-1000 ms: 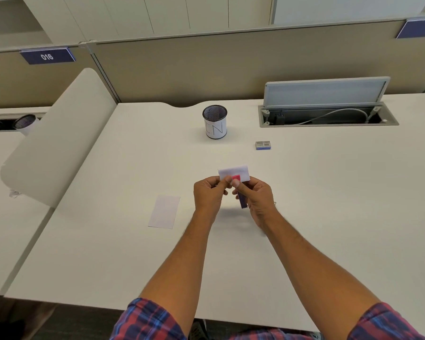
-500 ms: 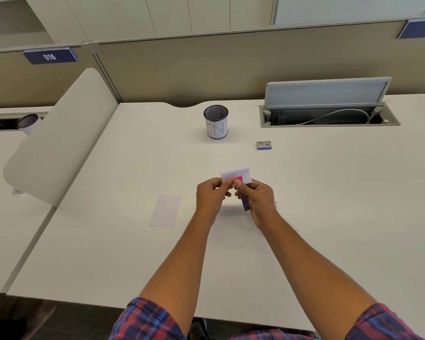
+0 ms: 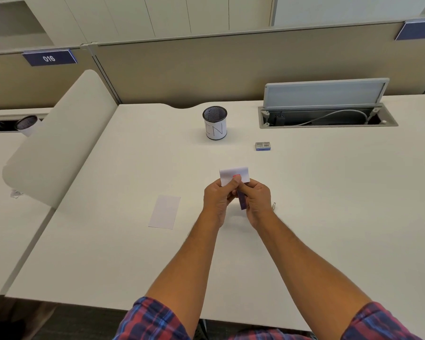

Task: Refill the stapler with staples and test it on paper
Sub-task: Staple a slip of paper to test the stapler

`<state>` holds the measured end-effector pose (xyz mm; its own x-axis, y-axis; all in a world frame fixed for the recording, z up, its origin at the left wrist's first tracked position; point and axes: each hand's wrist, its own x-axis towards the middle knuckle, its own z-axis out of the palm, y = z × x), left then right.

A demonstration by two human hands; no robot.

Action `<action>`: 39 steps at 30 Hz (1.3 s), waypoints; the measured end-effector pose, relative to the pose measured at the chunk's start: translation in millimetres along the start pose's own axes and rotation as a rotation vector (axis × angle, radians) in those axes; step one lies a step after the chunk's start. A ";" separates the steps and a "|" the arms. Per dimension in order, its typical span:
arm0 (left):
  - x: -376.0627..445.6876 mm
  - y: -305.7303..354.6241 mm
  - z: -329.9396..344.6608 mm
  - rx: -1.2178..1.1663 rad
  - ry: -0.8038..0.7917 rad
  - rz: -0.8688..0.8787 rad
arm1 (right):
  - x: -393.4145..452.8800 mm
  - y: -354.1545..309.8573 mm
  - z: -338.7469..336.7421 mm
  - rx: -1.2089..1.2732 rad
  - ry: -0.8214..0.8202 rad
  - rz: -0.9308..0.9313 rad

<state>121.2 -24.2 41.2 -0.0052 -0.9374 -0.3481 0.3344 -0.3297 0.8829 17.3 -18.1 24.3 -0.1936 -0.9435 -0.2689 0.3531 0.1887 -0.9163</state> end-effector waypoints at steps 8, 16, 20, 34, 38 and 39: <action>0.6 -4.3 0.3 0.039 0.061 0.010 | 1.5 -5.1 0.3 -0.088 0.023 0.003; 3.5 0.1 -11.3 -0.023 0.068 0.018 | 3.1 -12.1 -5.0 -0.065 -0.179 0.079; 2.8 6.7 -11.8 -0.051 0.073 -0.008 | 5.4 -11.9 -13.5 0.170 -0.143 0.162; -11.4 9.1 -1.0 -0.219 -0.199 -0.428 | -2.5 -21.9 -15.7 -0.055 -0.210 0.175; -9.1 11.1 -4.2 -0.079 -0.280 -0.418 | 1.6 -23.8 -18.5 -0.062 -0.215 0.148; -7.2 11.5 -6.0 -0.016 -0.270 -0.391 | 3.5 -23.9 -19.7 -0.054 -0.186 0.137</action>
<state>130.7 -20.6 51.9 -0.3779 -0.7398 -0.5568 0.2729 -0.6636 0.6965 -9.8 -20.5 39.4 0.0264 -0.9409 -0.3377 0.3140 0.3285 -0.8908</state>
